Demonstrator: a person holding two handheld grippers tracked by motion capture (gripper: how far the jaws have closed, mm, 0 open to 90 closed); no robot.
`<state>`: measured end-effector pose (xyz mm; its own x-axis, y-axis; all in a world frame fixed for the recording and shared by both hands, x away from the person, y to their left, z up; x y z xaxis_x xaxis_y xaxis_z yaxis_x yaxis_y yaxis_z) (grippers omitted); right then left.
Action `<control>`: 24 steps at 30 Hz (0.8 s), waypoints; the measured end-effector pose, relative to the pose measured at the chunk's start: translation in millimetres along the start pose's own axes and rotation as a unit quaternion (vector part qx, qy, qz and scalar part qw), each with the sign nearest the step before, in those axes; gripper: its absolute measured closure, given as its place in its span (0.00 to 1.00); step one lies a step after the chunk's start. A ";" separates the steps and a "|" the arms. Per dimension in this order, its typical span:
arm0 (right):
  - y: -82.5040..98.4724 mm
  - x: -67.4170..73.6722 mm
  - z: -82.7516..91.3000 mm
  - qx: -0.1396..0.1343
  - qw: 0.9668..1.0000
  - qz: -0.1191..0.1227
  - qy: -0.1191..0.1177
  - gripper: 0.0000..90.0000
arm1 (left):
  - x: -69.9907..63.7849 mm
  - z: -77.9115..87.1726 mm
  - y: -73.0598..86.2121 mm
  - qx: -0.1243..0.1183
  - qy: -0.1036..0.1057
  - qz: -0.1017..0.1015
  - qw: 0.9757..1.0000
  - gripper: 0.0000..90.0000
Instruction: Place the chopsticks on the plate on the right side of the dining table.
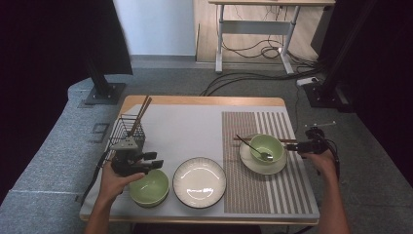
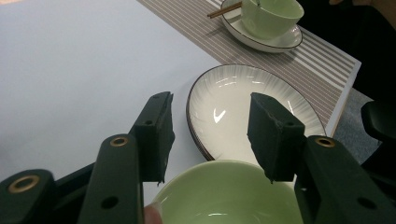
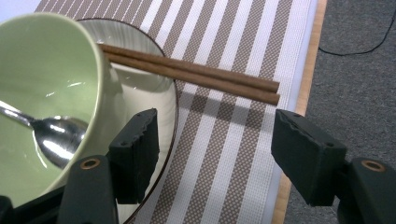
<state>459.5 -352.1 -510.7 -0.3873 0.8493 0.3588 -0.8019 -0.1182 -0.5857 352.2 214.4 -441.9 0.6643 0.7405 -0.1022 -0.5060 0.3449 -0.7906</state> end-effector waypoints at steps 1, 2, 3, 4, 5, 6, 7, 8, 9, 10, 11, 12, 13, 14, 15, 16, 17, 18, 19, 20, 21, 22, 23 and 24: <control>1.0 0.6 -0.1 -0.001 1.000 0.000 0.000 0.36 | 0.2 0.1 -0.1 0.000 0.000 0.000 1.000 0.56; 2.8 1.3 -0.1 -0.002 1.000 0.002 -0.001 0.36 | 0.2 0.3 -0.2 0.000 0.001 0.000 1.000 0.56; 4.3 2.1 -0.2 -0.001 1.000 0.001 -0.002 0.36 | 0.2 0.5 -0.3 0.000 0.001 0.000 1.000 0.56; 5.7 2.6 -0.4 -0.001 1.000 0.000 -0.003 0.36 | 0.3 0.6 -0.4 -0.001 0.001 0.000 1.000 0.56; 7.1 3.3 -0.7 0.000 1.000 0.000 -0.004 0.36 | 0.4 0.8 -0.4 -0.001 0.001 0.000 1.000 0.56; 8.2 4.1 -1.2 -0.001 1.000 0.001 -0.005 0.36 | 0.5 0.9 -0.5 -0.001 0.002 0.000 1.000 0.56; 9.2 5.0 -1.6 -0.001 1.000 0.002 -0.006 0.36 | 0.5 1.1 -0.6 -0.001 0.002 0.001 1.000 0.56; 10.2 6.2 -1.9 -0.001 1.000 0.002 -0.006 0.36 | 0.6 1.4 -0.7 -0.002 0.003 0.001 1.000 0.56; 11.1 7.5 -2.0 -0.001 1.000 0.001 -0.008 0.36 | 0.7 1.6 -0.9 -0.002 0.003 0.001 1.000 0.56; 11.8 8.4 -2.0 -0.002 1.000 0.003 -0.008 0.36 | 0.7 1.7 -1.0 -0.003 0.004 0.001 1.000 0.56; 12.7 9.8 -2.1 -0.003 1.000 0.002 -0.009 0.36 | 0.7 1.8 -1.1 -0.003 0.004 0.001 1.000 0.56; 13.6 10.9 -1.9 -0.001 1.000 0.004 -0.011 0.36 | 0.8 1.8 -1.2 -0.004 0.004 0.001 1.000 0.56; 14.5 12.1 -2.3 -0.003 1.000 0.004 -0.010 0.36 | 0.8 1.7 -1.2 -0.003 0.004 0.001 1.000 0.56; 14.5 12.1 -2.3 -0.003 1.000 0.004 -0.010 0.36 | 0.8 1.7 -1.2 -0.003 0.004 0.001 1.000 0.56; 15.2 13.0 -2.4 -0.004 1.000 0.005 -0.011 0.36 | 0.8 1.5 -1.2 -0.003 0.005 0.001 1.000 0.56; 17.6 16.4 -2.6 -0.005 1.000 0.008 -0.013 0.36 | 0.9 1.2 -1.4 -0.003 0.006 0.001 1.000 0.56; 18.1 17.1 -2.7 -0.005 1.000 0.008 -0.013 0.36 | 1.1 1.0 -1.5 -0.003 0.006 0.000 1.000 0.56; 19.5 18.8 -2.7 -0.004 1.000 0.009 -0.013 0.36 | 1.1 0.8 -1.6 -0.003 0.006 0.000 1.000 0.56; 20.6 20.1 -2.7 -0.006 1.000 0.011 -0.014 0.36 | 1.0 0.7 -1.8 -0.003 0.007 0.000 1.000 0.56; 21.5 21.2 -2.4 -0.007 1.000 0.010 -0.014 0.36 | 0.9 0.7 -2.1 -0.004 0.007 0.000 1.000 0.56; 23.0 23.0 -2.3 -0.008 1.000 0.011 -0.015 0.36 | 0.9 0.7 -2.3 -0.004 0.008 0.000 1.000 0.56; 24.6 24.2 -2.0 -0.007 1.000 0.013 -0.015 0.36 | 1.0 0.6 -2.6 -0.004 0.008 0.000 1.000 0.56; 26.2 25.2 -1.7 -0.008 1.000 0.014 -0.015 0.36 | 1.0 0.5 -2.7 -0.005 0.008 0.000 1.000 0.56; 27.9 26.1 -1.2 -0.008 1.000 0.014 -0.016 0.36 | 1.1 0.4 -2.8 -0.005 0.009 0.000 1.000 0.56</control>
<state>427.6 -332.7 -518.5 -0.4238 0.8288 0.3654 -0.7829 -0.1323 -0.6079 354.1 214.4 -439.5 0.6735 0.7305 -0.1128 -0.5013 0.3393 -0.7960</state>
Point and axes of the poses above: each handheld gripper's, and its own axes: z roughly backward along the jaws, y roughly out of its underside, x roughly to its left, the point moved 5 cm from there along -z, roughly forward along the jaws, and after that the axes turned 12 degrees about -y, right-handed, at the moved point
